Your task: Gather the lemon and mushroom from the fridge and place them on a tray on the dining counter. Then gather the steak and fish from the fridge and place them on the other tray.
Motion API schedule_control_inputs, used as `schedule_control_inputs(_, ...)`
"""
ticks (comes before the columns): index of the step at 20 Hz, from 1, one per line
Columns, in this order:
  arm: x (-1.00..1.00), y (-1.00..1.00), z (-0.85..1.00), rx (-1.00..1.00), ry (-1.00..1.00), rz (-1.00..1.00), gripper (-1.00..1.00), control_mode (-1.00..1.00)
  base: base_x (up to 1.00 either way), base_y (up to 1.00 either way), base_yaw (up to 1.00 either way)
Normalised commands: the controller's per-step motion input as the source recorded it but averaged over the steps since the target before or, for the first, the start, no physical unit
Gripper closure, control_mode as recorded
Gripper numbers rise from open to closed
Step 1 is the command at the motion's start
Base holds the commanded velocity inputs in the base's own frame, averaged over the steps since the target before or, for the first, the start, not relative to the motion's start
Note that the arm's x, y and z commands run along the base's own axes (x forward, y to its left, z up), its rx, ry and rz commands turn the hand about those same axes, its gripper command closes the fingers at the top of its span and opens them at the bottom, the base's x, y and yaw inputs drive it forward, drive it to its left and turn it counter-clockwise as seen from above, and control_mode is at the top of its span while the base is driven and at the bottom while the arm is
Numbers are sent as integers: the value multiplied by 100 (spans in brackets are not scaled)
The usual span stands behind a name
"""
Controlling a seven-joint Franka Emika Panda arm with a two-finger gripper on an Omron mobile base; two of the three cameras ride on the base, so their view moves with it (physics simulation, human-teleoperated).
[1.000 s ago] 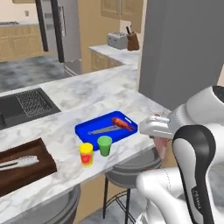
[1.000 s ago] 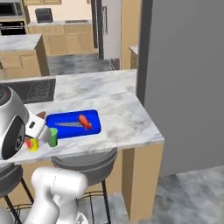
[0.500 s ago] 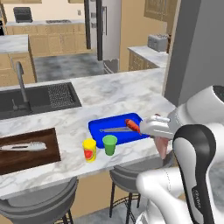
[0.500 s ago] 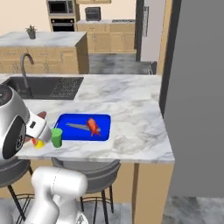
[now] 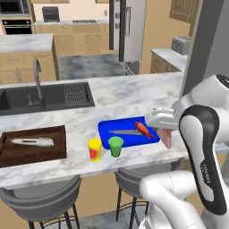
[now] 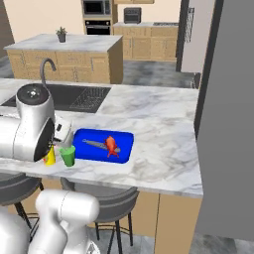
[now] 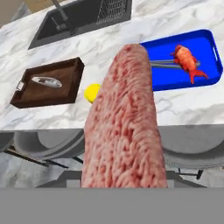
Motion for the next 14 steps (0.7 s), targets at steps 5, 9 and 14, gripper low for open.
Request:
schedule_control_inputs(5,100,-25,9,0,11,20,100,-100,0,0,0)
schedule_control_inputs(9,100,-3,-20,-6,24,12,100,-100,0,0,0)
schedule_control_inputs(14,99,0,-46,-13,15,15,100,-100,0,0,0)
